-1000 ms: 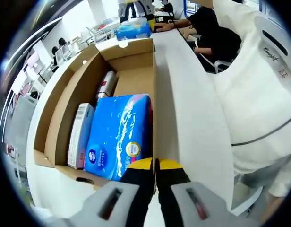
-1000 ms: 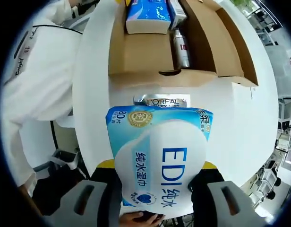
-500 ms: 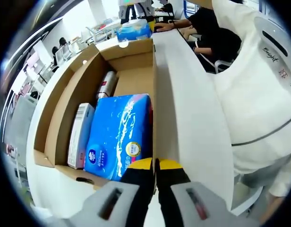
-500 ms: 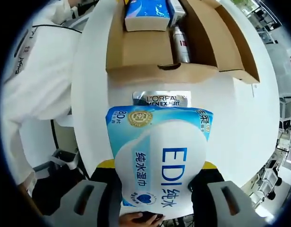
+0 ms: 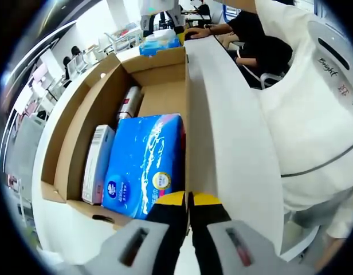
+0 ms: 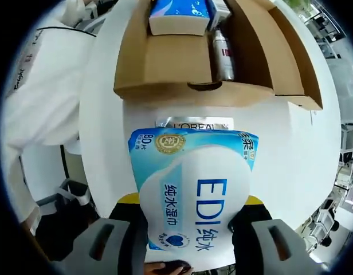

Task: Operate the shoe box by opening the lid, removing the specified soft item, and placing it in the target area until the item is outside and the box remains undamaged.

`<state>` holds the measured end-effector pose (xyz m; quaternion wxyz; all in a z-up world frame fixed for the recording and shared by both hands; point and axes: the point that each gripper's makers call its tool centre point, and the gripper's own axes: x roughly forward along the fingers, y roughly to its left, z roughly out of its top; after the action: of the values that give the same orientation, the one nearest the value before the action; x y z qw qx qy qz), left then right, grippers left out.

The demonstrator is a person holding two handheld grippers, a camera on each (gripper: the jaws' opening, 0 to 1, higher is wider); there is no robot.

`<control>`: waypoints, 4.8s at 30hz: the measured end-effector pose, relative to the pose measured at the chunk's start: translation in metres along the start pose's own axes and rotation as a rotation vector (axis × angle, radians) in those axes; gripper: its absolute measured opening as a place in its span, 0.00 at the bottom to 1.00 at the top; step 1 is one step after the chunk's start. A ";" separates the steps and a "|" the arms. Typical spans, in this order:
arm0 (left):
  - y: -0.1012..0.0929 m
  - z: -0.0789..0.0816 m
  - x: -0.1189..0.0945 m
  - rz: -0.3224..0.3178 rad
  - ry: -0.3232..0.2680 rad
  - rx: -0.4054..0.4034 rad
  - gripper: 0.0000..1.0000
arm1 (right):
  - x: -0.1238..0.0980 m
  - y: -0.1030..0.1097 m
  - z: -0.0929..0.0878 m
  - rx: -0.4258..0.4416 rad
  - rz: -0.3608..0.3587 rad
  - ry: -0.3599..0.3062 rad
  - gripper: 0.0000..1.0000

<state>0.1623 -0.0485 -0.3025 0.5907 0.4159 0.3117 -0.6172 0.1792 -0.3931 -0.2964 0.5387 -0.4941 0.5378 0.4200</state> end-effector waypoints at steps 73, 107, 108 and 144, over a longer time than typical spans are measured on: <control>-0.001 -0.001 -0.001 -0.002 -0.003 0.000 0.01 | -0.018 -0.001 0.012 -0.029 -0.035 -0.084 0.50; -0.001 0.000 0.000 -0.002 -0.002 0.001 0.01 | -0.092 -0.015 0.052 0.087 -0.182 -0.447 0.37; -0.001 0.000 0.000 -0.001 -0.003 0.001 0.01 | -0.093 -0.017 0.053 0.086 -0.188 -0.455 0.37; 0.000 0.000 0.000 -0.007 -0.004 -0.003 0.01 | -0.120 -0.024 0.140 0.274 -0.162 -1.006 0.48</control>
<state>0.1622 -0.0480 -0.3024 0.5897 0.4125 0.3131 -0.6197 0.2176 -0.2498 -0.1847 0.8205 -0.1966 0.2229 0.4883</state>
